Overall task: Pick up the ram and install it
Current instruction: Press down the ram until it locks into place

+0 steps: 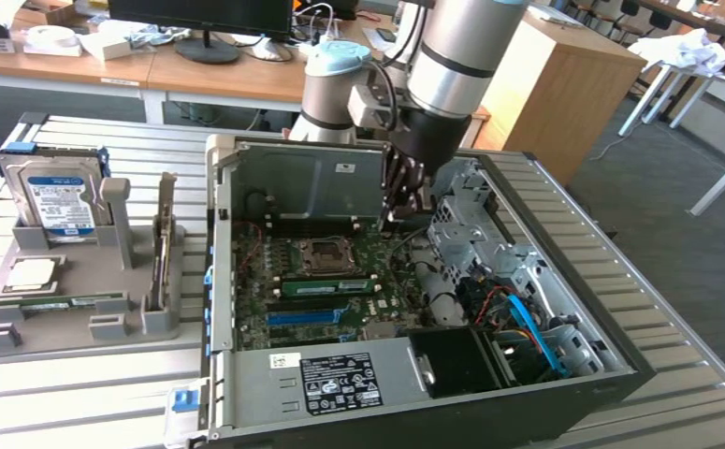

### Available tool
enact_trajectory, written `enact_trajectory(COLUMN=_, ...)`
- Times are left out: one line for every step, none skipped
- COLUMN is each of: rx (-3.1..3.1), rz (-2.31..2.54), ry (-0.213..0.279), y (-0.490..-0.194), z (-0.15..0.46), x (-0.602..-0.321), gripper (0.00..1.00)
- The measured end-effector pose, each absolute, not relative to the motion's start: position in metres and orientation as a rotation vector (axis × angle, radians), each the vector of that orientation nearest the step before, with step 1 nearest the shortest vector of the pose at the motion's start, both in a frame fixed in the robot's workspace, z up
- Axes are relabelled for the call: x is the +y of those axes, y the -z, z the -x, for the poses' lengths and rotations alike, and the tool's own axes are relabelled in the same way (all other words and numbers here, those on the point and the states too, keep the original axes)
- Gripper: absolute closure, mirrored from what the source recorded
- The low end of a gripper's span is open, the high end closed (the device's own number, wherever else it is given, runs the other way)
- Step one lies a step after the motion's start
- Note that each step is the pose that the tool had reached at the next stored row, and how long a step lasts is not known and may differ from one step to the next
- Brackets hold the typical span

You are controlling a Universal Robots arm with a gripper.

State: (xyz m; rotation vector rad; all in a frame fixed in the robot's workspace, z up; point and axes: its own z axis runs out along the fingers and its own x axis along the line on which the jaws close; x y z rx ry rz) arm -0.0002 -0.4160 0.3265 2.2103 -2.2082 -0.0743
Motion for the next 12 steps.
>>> enact_trajectory(rx=-2.208, rz=-2.21, ry=0.074, y=-0.325, z=0.0, x=-0.416, gripper=0.9)
enact_trajectory(rx=-2.208, rz=-2.21, ry=0.074, y=-0.324, z=0.0, x=-0.416, gripper=0.9)
enact_trajectory(rx=-2.208, rz=-2.21, ry=0.074, y=-0.323, z=0.0, x=-0.416, gripper=0.9)
enact_trajectory(rx=-2.208, rz=-2.21, ry=0.074, y=-0.321, z=0.0, x=-0.416, gripper=0.9)
enact_trajectory(rx=-2.208, rz=-2.21, ry=0.074, y=-0.32, z=0.0, x=-0.416, gripper=0.9)
enact_trajectory(rx=-2.208, rz=-2.21, ry=0.074, y=-0.319, z=0.0, x=-0.416, gripper=0.9)
enact_trajectory(rx=-2.208, rz=-2.21, ry=0.074, y=-0.318, z=0.0, x=-0.416, gripper=0.9)
enact_trajectory(rx=-2.208, rz=-2.21, ry=0.074, y=-0.317, z=0.0, x=-0.416, gripper=0.9)
enact_trajectory(rx=-2.208, rz=-2.21, ry=0.074, y=-0.315, z=0.0, x=-0.416, gripper=0.9)
enact_trajectory(rx=-2.208, rz=-2.21, ry=0.074, y=-0.314, z=0.0, x=-0.416, gripper=0.9)
enact_trajectory(rx=-2.208, rz=-2.21, ry=0.074, y=-0.312, z=0.0, x=-0.416, gripper=0.9)
enact_trajectory(rx=-2.209, rz=-2.21, ry=0.074, y=-0.31, z=0.0, x=-0.416, gripper=0.9)
